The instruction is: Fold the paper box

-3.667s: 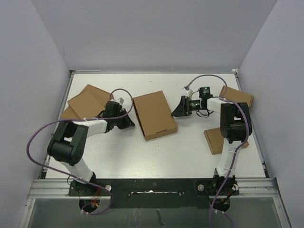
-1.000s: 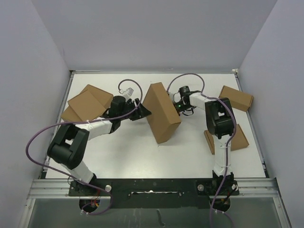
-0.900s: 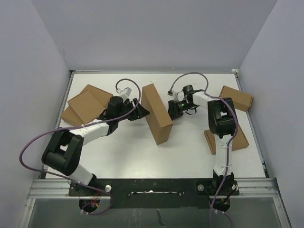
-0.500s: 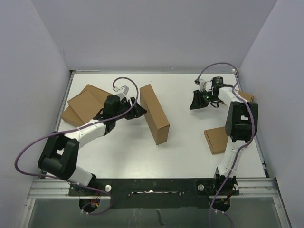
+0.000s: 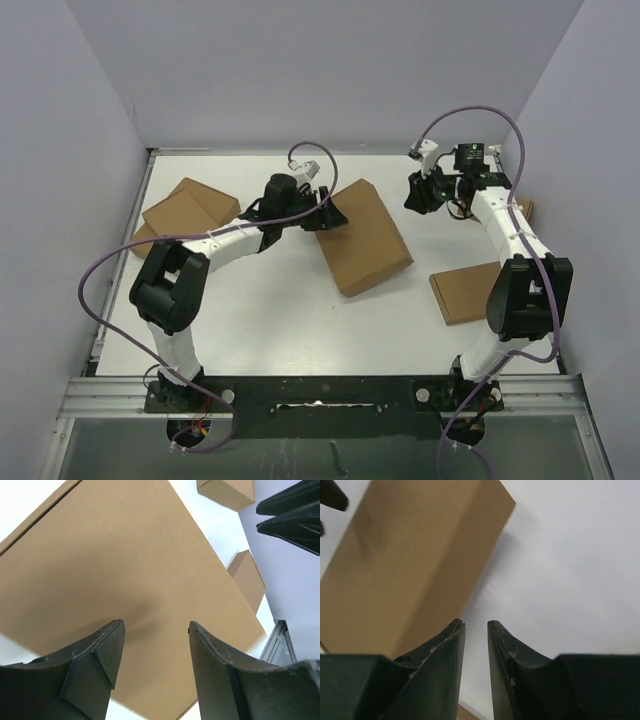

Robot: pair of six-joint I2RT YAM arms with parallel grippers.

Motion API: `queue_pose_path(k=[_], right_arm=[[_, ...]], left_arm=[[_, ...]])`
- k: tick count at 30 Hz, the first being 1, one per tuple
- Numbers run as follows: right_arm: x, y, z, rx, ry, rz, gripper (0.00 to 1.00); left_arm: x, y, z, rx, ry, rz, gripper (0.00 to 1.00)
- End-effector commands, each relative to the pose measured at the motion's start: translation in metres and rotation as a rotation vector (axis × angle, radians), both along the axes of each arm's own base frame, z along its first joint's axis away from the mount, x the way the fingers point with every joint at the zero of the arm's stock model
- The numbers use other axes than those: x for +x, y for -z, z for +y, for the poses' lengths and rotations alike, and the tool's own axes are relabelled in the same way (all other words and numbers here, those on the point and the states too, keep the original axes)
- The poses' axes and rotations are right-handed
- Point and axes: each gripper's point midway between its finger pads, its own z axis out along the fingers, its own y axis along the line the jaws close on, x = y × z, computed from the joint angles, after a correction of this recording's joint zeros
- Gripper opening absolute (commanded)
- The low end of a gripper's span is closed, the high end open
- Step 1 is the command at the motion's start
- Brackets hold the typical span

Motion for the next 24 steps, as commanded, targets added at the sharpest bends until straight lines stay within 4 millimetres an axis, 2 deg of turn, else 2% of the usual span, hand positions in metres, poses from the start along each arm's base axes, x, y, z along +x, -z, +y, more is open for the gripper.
queue_pose_path(k=[1,4,9,13,15,19,22,24], right_arm=[[0.009,0.034,-0.038,-0.173,0.105,0.008,0.27],[0.008,0.058,-0.044,-0.201,0.121,0.058,0.27],[0.027,0.089,-0.062,-0.263,0.219,0.110,0.27],[0.058,0.099,-0.068,-0.247,0.251,0.100,0.26],[0.071,0.103,-0.057,-0.200,0.202,0.122,0.22],[0.085,0.112,-0.025,-0.062,0.106,0.195,0.06],[0.084,0.123,0.004,-0.034,0.036,0.228,0.04],[0.075,0.131,0.023,-0.021,-0.017,0.259,0.04]], left_arm=[[0.003,-0.002,-0.006,0.007,0.030,-0.016,0.53],[0.003,-0.008,0.011,0.027,-0.011,-0.047,0.55],[0.002,0.013,0.051,0.017,-0.112,0.029,0.63],[0.007,0.026,0.050,-0.012,-0.137,0.084,0.71],[0.013,0.032,0.042,-0.043,-0.141,0.114,0.73],[0.025,0.038,0.022,-0.077,-0.141,0.143,0.80],[0.033,0.045,0.008,-0.068,-0.135,0.153,0.80],[0.037,0.058,0.003,-0.037,-0.134,0.188,0.80]])
